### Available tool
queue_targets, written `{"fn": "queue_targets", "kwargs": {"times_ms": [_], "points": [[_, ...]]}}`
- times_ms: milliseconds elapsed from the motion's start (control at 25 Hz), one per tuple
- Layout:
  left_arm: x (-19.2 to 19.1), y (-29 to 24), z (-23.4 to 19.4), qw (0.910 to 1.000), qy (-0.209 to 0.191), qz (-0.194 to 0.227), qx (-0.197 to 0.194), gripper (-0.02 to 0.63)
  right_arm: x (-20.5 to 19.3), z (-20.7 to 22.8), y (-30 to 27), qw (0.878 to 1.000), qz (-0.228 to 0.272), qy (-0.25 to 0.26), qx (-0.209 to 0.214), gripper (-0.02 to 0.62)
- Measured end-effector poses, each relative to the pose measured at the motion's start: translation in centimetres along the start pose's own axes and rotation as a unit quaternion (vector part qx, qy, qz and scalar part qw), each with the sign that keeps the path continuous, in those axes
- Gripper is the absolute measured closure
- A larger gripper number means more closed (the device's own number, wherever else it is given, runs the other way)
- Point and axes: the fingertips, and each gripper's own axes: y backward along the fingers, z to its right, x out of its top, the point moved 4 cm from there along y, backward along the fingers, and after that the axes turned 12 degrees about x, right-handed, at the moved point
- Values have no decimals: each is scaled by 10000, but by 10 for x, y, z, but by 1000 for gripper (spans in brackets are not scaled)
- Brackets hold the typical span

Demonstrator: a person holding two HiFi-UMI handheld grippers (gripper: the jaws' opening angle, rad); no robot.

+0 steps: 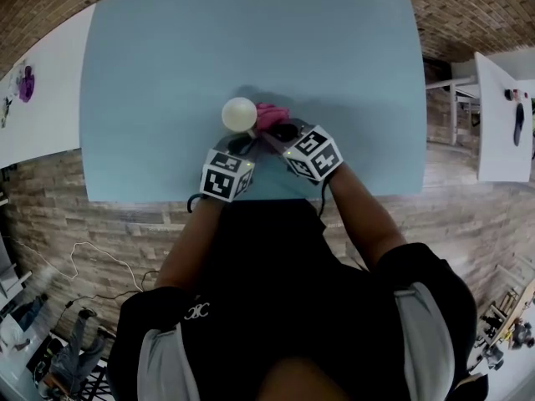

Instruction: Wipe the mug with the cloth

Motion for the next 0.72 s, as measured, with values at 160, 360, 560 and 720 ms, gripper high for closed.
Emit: {"fn": "queue_targets", "kwargs": {"times_ms": [160, 360, 560, 720], "points": [[1, -1, 2, 9999, -92, 8, -100, 557, 16, 16, 4, 9993, 232, -157, -227, 558], [-5, 0, 2, 9997, -197, 1, -133, 558, 12, 10, -6, 9998, -86, 74, 167, 558], [-8, 11, 5, 9974, -666, 228, -154, 456, 7, 7, -5, 9985, -331, 133, 427, 558], [-23, 29, 7, 9936, -1031, 455, -85, 318, 1, 9, -9, 9986, -384, 90, 346, 558]]}}
